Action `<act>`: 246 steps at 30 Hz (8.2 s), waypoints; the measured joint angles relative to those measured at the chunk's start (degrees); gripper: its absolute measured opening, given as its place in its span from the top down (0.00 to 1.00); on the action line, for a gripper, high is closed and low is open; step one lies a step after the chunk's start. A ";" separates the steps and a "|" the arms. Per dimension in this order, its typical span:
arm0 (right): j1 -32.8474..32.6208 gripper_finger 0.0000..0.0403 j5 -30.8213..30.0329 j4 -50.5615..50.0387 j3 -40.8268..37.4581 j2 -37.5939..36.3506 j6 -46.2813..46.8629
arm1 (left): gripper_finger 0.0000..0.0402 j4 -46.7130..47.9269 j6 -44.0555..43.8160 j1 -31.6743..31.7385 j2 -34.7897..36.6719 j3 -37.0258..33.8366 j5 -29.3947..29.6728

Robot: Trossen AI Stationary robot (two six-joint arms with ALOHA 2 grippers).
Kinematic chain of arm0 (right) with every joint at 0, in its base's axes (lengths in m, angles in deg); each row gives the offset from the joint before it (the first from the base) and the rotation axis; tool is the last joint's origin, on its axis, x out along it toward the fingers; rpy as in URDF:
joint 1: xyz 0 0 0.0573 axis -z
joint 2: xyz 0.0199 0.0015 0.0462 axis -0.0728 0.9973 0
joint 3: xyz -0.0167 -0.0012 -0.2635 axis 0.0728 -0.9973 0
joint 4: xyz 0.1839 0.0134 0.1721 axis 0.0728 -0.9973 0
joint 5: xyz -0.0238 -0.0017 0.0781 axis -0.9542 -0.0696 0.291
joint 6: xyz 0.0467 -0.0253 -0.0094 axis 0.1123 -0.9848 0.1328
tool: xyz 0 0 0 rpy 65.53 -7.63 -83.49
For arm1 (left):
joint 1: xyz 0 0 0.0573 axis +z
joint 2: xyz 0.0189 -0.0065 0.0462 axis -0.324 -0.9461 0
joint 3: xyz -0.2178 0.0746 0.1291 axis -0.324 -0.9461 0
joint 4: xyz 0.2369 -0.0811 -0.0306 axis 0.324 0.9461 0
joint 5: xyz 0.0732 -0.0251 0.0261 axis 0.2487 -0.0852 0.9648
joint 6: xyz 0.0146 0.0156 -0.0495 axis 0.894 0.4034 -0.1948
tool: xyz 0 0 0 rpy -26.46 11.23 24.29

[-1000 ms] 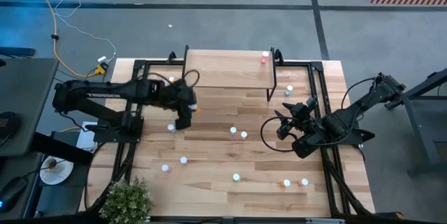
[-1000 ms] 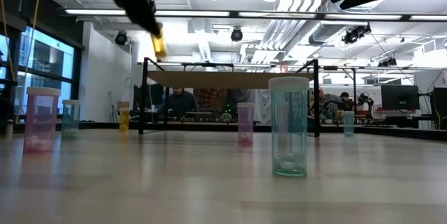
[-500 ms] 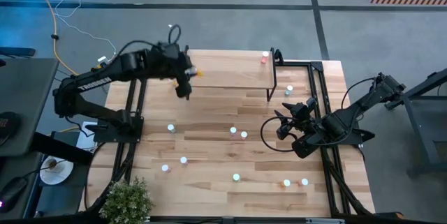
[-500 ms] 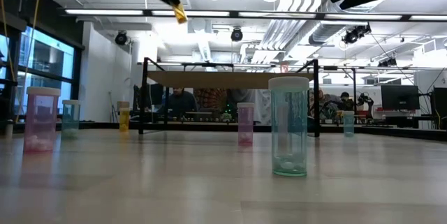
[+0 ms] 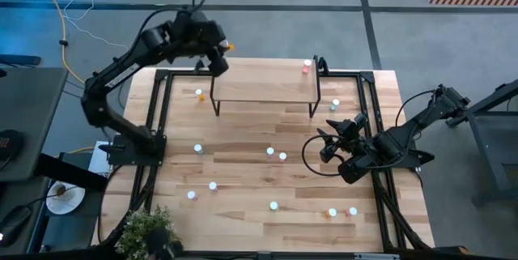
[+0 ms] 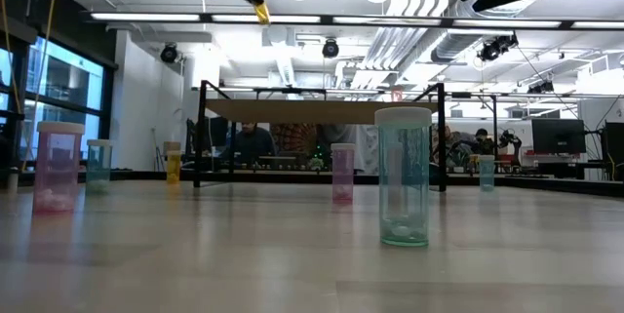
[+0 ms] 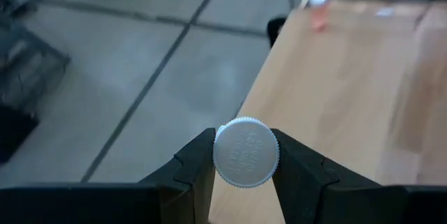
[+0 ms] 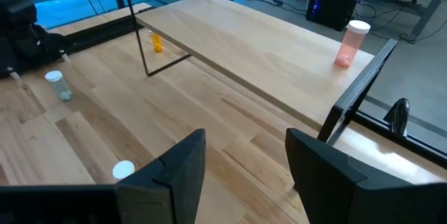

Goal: Pick and place medicine bottles onto shelf by color
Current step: Put the middle orange pill bottle on the shelf, then put the bottom green pill bottle on the shelf

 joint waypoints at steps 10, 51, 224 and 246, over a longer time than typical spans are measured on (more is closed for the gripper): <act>0.01 0.53 0.08 0.04 0.00 0.00 0.00 | 0.71 9.30 -0.02 4.37 -10.24 5.60 -0.47; -0.01 0.53 2.02 0.81 0.00 0.00 -0.46 | 0.71 13.38 -3.09 9.40 -20.77 5.60 -12.15; -5.17 0.53 33.47 42.48 0.04 17.41 -24.52 | 0.51 -23.13 -40.17 -66.78 17.44 -43.89 19.90; -9.93 0.46 31.27 60.70 4.19 26.11 -19.61 | 0.51 -23.37 -39.71 -66.79 17.42 -43.89 18.26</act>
